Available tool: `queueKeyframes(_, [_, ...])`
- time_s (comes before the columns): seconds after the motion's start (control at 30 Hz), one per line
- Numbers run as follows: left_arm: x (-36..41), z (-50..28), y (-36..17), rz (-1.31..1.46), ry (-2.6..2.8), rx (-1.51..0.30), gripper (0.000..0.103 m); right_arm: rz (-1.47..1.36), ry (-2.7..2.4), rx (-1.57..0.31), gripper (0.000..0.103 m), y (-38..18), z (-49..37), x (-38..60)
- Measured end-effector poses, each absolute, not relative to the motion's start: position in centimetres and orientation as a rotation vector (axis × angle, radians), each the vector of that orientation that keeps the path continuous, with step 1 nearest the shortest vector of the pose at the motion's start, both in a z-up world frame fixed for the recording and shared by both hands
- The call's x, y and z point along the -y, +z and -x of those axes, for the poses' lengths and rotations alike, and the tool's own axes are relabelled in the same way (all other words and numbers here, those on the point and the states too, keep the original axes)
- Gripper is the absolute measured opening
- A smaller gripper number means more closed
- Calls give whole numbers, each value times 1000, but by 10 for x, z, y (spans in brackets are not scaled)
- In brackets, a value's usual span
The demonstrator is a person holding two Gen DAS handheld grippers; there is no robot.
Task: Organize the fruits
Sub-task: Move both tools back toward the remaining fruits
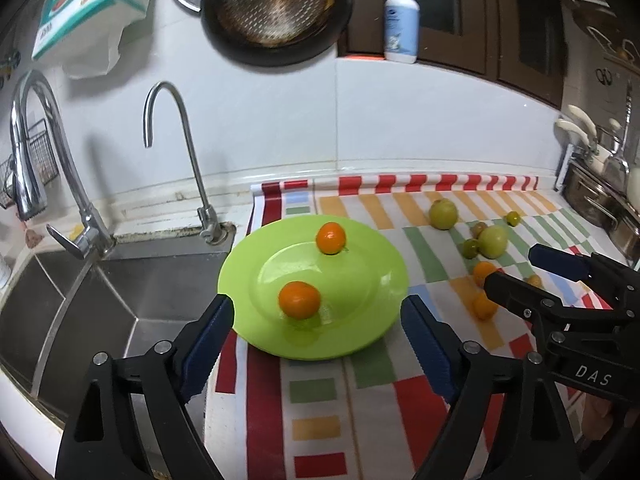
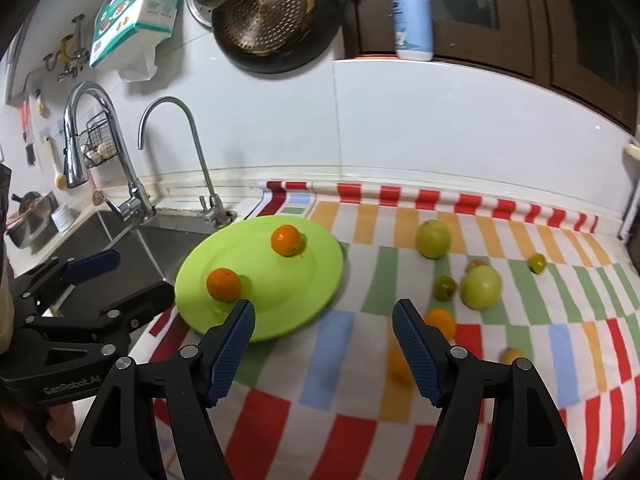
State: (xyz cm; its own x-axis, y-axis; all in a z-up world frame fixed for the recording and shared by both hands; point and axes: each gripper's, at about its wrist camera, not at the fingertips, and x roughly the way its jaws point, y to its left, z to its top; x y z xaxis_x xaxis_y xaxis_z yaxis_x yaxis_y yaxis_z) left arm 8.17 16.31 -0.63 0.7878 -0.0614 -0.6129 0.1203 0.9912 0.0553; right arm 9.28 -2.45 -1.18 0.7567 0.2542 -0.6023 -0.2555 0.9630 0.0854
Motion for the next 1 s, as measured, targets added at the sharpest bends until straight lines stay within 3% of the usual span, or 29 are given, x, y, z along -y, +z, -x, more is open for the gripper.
queueKeyframes(0.2, [-143,-69,2,-107,-127,-629,93,-10,226,-634,72,-4,-71,49])
queueKeyframes(1.0, [-44,-62,-2,-144,-211,-591,94,-5,101,-595,72,1,-47,150])
